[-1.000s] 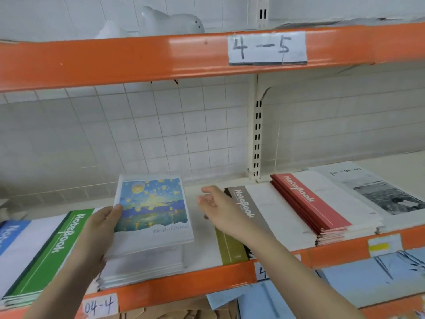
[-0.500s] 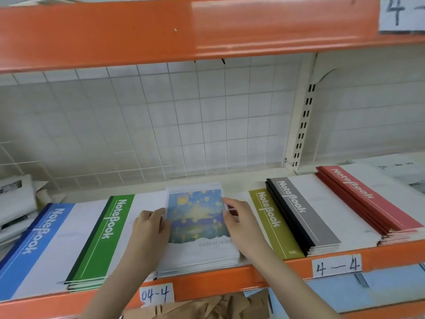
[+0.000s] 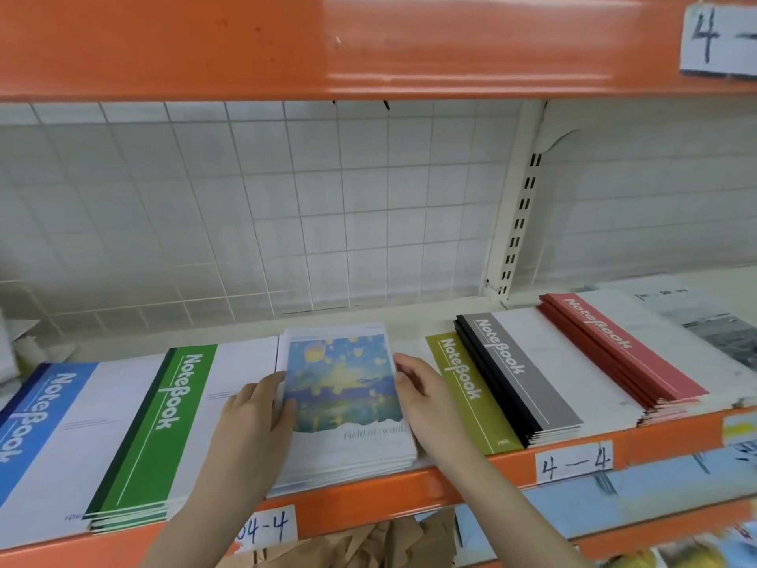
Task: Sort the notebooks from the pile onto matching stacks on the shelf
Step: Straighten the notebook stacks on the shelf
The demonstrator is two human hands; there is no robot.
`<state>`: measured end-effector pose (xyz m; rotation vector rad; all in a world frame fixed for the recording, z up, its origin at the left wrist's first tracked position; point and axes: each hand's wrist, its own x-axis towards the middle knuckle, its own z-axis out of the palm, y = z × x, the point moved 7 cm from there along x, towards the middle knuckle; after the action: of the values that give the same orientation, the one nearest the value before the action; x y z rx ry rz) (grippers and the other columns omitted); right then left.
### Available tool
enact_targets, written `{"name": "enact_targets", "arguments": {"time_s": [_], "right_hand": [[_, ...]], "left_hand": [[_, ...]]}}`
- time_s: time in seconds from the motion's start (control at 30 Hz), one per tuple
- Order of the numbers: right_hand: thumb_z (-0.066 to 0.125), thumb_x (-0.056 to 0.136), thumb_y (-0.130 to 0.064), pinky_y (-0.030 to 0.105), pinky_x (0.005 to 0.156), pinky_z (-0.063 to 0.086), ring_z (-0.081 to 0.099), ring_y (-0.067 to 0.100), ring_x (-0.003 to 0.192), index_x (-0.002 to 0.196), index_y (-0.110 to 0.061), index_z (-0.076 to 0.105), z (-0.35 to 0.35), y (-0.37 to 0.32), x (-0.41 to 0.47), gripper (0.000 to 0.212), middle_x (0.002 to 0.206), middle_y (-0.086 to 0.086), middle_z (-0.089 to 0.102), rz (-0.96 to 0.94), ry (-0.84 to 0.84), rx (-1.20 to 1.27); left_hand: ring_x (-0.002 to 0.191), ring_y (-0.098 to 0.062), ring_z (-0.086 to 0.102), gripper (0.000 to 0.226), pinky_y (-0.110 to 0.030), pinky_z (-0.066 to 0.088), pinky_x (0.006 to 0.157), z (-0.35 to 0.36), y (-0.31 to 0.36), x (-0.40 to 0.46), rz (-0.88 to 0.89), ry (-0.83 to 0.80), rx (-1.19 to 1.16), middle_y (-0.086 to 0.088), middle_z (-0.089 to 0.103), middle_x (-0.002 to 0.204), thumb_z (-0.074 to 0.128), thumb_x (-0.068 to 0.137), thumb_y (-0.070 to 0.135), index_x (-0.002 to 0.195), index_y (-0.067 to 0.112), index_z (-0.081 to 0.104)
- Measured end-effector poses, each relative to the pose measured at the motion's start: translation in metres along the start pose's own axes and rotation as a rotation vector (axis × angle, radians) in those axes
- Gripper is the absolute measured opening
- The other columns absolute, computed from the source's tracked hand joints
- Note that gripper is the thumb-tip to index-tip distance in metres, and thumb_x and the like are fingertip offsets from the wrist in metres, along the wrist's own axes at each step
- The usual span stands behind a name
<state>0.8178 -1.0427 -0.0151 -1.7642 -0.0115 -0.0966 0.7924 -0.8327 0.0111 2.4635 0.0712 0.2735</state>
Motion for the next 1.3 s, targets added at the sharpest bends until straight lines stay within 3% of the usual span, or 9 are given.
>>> {"name": "enact_targets", "arguments": {"time_s": [0.2,0.3,0.4,0.53,0.63,0.87,0.97,1.1,1.3], "right_hand": [[0.039,0.099,-0.003,0.008,0.064,0.048,0.06,-0.018,0.08,0.106,-0.033,0.054,0.005,-0.01,0.001,0.034,0.098,-0.023,0.059,-0.013,-0.109,-0.066],[0.039,0.098,-0.004,0.012,0.069,0.049,0.062,-0.007,0.092,0.106,-0.032,0.054,0.006,-0.011,0.004,0.033,0.106,-0.013,0.061,-0.005,-0.107,-0.129],[0.041,0.097,-0.006,0.022,0.092,0.041,0.051,0.015,0.119,0.126,-0.019,0.052,0.0,-0.017,0.009,0.034,0.126,-0.005,0.052,-0.056,-0.011,-0.337],[0.045,0.094,-0.003,0.023,0.091,0.038,0.054,0.019,0.111,0.117,-0.012,0.06,0.015,-0.059,0.01,0.029,0.116,0.001,0.058,-0.27,0.059,-0.444],[0.045,0.095,-0.005,0.012,0.078,0.039,0.058,0.009,0.092,0.105,-0.018,0.063,0.066,-0.084,0.007,0.024,0.101,-0.008,0.059,-0.353,-0.105,-0.454],[0.048,0.096,-0.012,0.019,0.081,0.042,0.058,0.011,0.094,0.108,-0.018,0.065,0.216,-0.111,0.003,0.021,0.106,-0.004,0.064,-0.439,-0.421,-0.524],[0.045,0.098,-0.018,0.018,0.072,0.046,0.061,0.009,0.093,0.108,-0.022,0.064,0.271,-0.121,0.001,0.022,0.104,-0.009,0.064,-0.437,-0.504,-0.496],[0.044,0.098,-0.016,0.027,0.08,0.049,0.063,0.015,0.095,0.113,-0.019,0.062,0.344,-0.13,0.008,0.024,0.107,-0.004,0.065,-0.397,-0.562,-0.458],[0.04,0.1,-0.027,0.024,0.076,0.037,0.059,0.02,0.101,0.131,-0.009,0.046,0.409,-0.131,0.033,0.037,0.116,0.007,0.059,-0.207,-0.528,-0.344]], "left_hand": [[0.098,-0.016,0.056,0.038,-0.025,0.046,0.083,-0.008,-0.002,-0.004,-0.022,0.002,-0.112,-0.004,0.059,0.123,0.047,0.098,0.016,0.136,0.015,0.048],[0.095,-0.008,0.053,0.035,-0.014,0.039,0.075,-0.023,-0.005,-0.014,0.012,0.046,-0.133,0.004,0.058,0.123,0.046,0.098,0.014,0.133,0.019,0.051],[0.094,-0.005,0.055,0.032,-0.012,0.039,0.078,-0.051,-0.018,-0.029,0.047,0.165,-0.111,0.012,0.059,0.114,0.049,0.097,0.009,0.124,0.023,0.058],[0.093,-0.008,0.059,0.024,-0.019,0.046,0.077,-0.096,-0.063,-0.046,-0.027,0.314,-0.1,0.011,0.064,0.105,0.049,0.096,0.008,0.111,0.02,0.064],[0.095,-0.001,0.059,0.026,-0.012,0.041,0.075,-0.127,-0.098,-0.059,-0.084,0.396,-0.067,0.017,0.065,0.101,0.048,0.097,0.01,0.108,0.027,0.063],[0.096,-0.011,0.059,0.027,-0.026,0.046,0.08,-0.209,-0.168,-0.076,-0.163,0.534,0.114,0.012,0.064,0.105,0.048,0.096,0.008,0.111,0.023,0.065],[0.108,-0.02,0.055,0.027,-0.027,0.041,0.086,-0.244,-0.198,-0.074,-0.154,0.563,0.294,0.004,0.064,0.114,0.057,0.091,0.005,0.114,0.015,0.065],[0.104,-0.033,0.057,0.027,-0.04,0.048,0.08,-0.285,-0.249,-0.057,-0.122,0.542,0.467,-0.004,0.066,0.108,0.072,0.082,0.01,0.108,0.013,0.067],[0.118,-0.038,0.047,0.042,-0.042,0.039,0.093,-0.328,-0.345,-0.037,-0.61,0.517,0.19,-0.02,0.054,0.128,0.048,0.097,0.032,0.131,0.008,0.048]]}}
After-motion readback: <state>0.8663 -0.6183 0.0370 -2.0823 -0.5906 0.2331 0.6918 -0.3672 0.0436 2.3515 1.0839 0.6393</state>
